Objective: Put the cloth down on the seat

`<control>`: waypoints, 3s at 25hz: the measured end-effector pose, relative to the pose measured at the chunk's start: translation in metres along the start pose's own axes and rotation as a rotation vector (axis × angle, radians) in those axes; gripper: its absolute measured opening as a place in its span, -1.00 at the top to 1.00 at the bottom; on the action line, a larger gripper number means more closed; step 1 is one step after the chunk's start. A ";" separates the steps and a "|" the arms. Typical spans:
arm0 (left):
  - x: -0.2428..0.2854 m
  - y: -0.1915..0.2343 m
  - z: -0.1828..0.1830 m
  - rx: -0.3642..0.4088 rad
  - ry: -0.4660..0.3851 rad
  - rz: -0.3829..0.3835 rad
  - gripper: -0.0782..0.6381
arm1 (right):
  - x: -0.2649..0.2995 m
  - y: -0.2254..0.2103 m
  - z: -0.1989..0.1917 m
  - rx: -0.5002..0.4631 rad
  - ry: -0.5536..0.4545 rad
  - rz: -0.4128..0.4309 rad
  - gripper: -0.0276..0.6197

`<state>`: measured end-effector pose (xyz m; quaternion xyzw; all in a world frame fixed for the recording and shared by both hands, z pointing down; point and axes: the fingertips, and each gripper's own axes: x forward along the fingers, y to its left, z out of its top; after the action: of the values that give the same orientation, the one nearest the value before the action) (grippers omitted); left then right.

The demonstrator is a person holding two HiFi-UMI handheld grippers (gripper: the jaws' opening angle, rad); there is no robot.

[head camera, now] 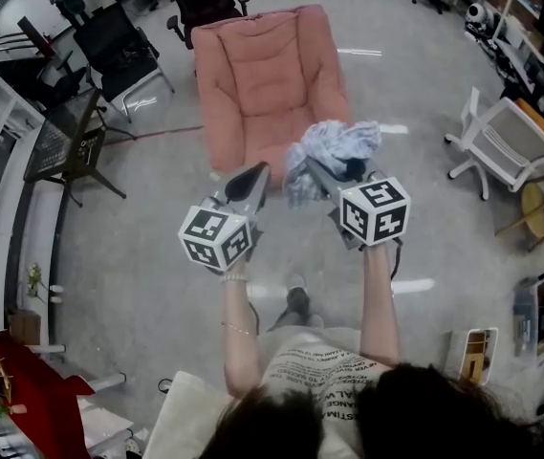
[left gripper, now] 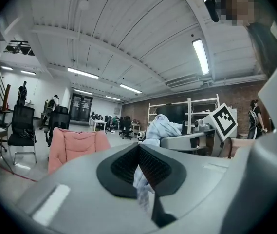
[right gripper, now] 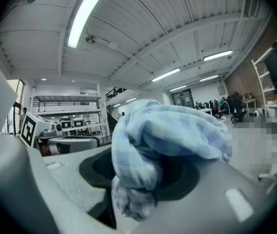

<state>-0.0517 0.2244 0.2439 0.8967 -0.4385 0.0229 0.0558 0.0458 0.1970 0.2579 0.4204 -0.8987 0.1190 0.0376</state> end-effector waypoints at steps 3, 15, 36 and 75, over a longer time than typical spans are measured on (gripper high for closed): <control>0.015 0.017 -0.004 -0.005 0.012 -0.002 0.79 | 0.018 -0.013 -0.001 0.012 0.007 -0.007 0.24; 0.067 0.070 0.000 -0.023 0.025 -0.037 0.79 | 0.078 -0.050 0.008 0.030 0.036 -0.036 0.24; 0.118 0.146 -0.003 -0.049 0.032 -0.075 0.79 | 0.156 -0.087 0.010 0.062 0.081 -0.073 0.24; 0.332 0.304 -0.038 -0.181 0.137 0.068 0.79 | 0.381 -0.261 0.026 0.092 0.252 0.119 0.24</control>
<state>-0.0875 -0.2161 0.3355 0.8689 -0.4641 0.0462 0.1655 0.0010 -0.2558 0.3437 0.3493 -0.9038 0.2141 0.1235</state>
